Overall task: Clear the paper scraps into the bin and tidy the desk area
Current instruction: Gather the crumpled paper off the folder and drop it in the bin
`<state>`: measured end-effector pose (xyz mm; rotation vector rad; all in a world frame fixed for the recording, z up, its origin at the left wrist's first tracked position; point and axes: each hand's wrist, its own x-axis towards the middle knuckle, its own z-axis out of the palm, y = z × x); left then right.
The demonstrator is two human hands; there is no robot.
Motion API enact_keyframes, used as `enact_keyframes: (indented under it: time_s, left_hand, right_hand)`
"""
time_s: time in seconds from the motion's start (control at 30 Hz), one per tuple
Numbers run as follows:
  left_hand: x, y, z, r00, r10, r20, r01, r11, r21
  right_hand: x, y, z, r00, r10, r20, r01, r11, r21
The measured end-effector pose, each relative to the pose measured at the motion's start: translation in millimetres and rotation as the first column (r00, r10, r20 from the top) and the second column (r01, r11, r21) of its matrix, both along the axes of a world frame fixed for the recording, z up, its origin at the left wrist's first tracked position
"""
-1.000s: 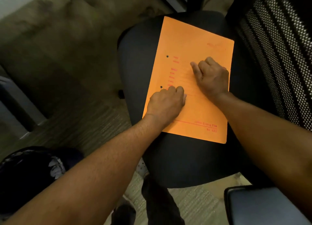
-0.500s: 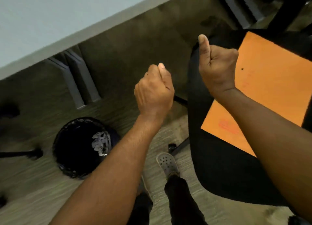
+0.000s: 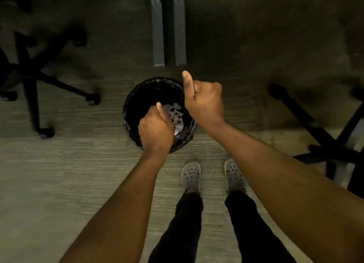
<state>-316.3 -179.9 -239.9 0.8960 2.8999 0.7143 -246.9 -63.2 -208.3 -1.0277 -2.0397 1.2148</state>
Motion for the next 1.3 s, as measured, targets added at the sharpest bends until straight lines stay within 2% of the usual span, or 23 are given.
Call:
enact_keyframes:
  time_s: [0.13,0.23,0.37,0.5,0.6,0.83,1.0,1.3]
  left_hand:
    - [-24,-32,-50,0.994,0.107,0.016,-0.105,0.991,-0.084]
    - [-38,-48,-85,0.988,0.140,0.061,-0.128,0.977,-0.173]
    - [-50,-64,-123,0.990,0.074,0.120,-0.030,0.942,-0.334]
    - [-51,-82,-149,0.978,0.000,0.210,0.100,0.880,-0.465]
    - [-47,-91,-150,0.980,-0.062,0.190,0.152,0.850,-0.504]
    - [-44,-90,-138,0.984,-0.048,0.171,0.129,0.856,-0.502]
    - [-39,-84,-111,0.980,-0.071,0.184,0.155,0.855,-0.495]
    - [9,-46,-12,0.981,-0.151,0.122,0.178,0.952,-0.250]
  right_hand:
    - [-45,-36,-65,0.934,0.211,0.288,-0.217,0.976,-0.011]
    - [-56,-55,-108,0.900,0.259,0.351,-0.282,0.959,0.017]
    - [-58,-68,-156,0.860,0.306,0.408,-0.342,0.940,0.016]
    - [-56,-75,-188,0.587,0.433,0.684,-0.534,0.842,-0.076]
    - [-50,-79,-194,0.518,0.446,0.730,-0.601,0.797,-0.061]
    - [-47,-77,-171,0.549,0.465,0.695,-0.624,0.781,-0.030]
    - [-38,-76,-147,0.586,0.446,0.677,-0.575,0.817,-0.040]
    - [21,-43,-45,0.762,0.312,0.567,-0.345,0.937,-0.052]
